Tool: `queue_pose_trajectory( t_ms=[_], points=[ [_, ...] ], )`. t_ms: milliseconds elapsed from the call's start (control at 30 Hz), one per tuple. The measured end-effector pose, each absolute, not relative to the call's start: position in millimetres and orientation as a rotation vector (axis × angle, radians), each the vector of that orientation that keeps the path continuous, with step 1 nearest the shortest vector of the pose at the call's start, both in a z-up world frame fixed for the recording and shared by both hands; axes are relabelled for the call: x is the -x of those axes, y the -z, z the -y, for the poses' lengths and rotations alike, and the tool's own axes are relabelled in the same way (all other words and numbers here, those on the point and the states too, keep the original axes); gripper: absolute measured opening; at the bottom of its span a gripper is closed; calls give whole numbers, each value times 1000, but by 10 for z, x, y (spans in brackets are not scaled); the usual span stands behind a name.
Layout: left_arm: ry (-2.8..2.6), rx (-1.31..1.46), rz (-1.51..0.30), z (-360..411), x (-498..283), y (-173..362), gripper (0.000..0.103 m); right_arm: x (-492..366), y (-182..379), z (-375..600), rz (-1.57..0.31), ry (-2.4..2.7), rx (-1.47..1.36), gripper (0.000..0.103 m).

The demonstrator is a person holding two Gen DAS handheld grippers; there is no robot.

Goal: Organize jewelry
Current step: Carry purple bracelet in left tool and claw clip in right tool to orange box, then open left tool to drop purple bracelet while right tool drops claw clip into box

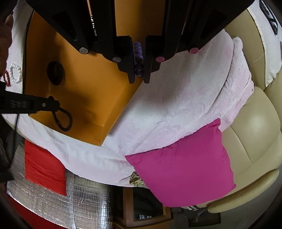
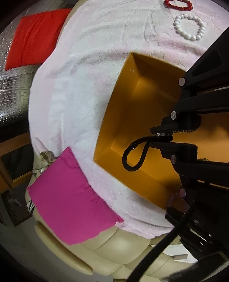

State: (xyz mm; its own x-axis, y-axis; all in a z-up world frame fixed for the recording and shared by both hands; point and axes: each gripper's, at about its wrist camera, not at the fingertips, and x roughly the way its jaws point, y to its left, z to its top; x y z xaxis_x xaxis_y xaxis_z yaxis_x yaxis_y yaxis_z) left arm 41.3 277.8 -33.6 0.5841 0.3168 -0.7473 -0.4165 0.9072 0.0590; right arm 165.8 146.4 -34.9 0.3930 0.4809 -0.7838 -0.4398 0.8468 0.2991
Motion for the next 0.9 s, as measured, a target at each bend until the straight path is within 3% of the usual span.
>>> queue_pose_trajectory(
  t_ms=[500, 633, 700, 867, 900],
  points=[
    [-399, 59, -897, -2595, -469, 412, 10, -1797, 481, -1513, -1057, -523, -38, 13],
    [-388, 42, -900, -2536, -484, 417, 10, -1745, 395, -1424, -1034, -532, -69, 30],
    [-384, 34, -893, -2502, -479, 399, 13, -1695, 330, -1351, -1001, -542, -86, 30],
    [-383, 9, -846, -2387, -454, 318, 42, -1546, 151, -1046, -933, -537, -121, 30],
    [-383, 5, -834, -2361, -448, 296, 44, -1517, 124, -980, -921, -534, -124, 30]
  ],
)
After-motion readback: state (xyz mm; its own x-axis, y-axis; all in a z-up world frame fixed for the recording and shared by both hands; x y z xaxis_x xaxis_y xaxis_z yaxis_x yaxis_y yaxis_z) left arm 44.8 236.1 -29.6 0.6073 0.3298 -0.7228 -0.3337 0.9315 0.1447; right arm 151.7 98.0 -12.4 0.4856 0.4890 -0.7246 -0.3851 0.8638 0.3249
